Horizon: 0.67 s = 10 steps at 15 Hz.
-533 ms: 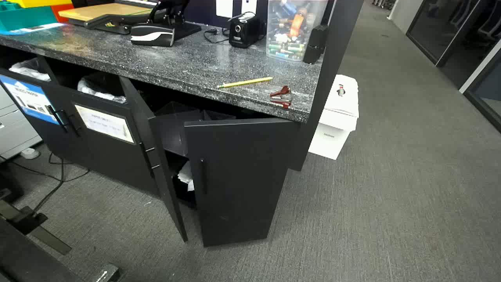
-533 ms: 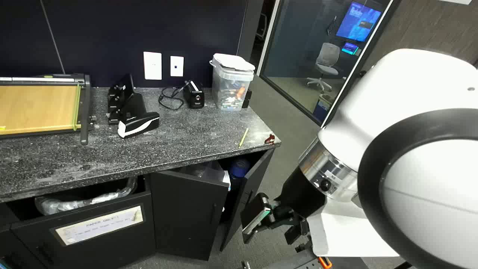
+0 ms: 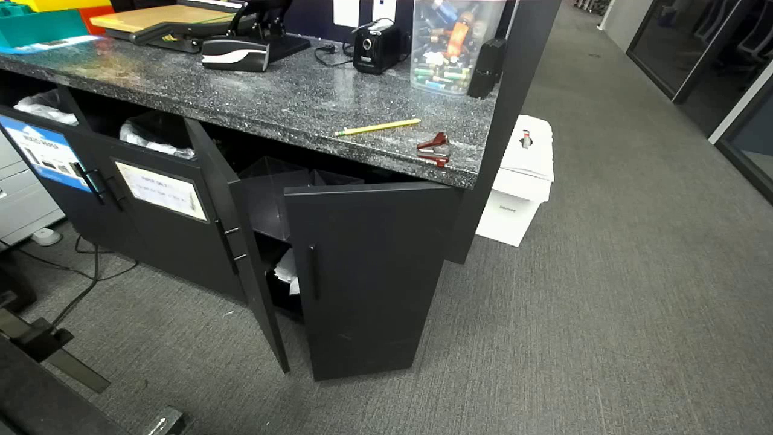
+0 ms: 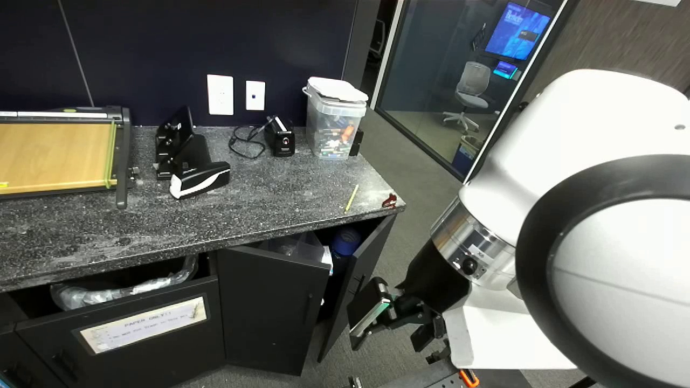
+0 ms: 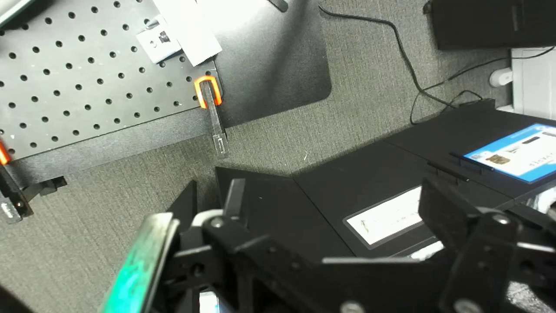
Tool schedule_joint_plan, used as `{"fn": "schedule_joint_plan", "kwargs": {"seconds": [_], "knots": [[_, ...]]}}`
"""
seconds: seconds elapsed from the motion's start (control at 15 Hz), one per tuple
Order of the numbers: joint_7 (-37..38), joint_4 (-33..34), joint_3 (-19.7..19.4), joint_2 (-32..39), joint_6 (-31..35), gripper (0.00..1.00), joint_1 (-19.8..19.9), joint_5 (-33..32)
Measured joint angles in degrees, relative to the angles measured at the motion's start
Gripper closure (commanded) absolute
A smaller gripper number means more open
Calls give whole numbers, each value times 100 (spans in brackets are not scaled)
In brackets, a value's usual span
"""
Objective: Pick up the pencil and move it slightly to the left.
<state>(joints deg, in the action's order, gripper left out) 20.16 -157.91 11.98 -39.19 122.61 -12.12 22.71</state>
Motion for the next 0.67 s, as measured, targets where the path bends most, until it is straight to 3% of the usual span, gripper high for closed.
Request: {"fn": "schedule_joint_plan", "kwargs": {"seconds": [0.2, 0.67], "knots": [[12, 365, -32, 266, 136, 0, 169, 0], [12, 2596, -301, 1849, 561, 0, 687, -9]]}}
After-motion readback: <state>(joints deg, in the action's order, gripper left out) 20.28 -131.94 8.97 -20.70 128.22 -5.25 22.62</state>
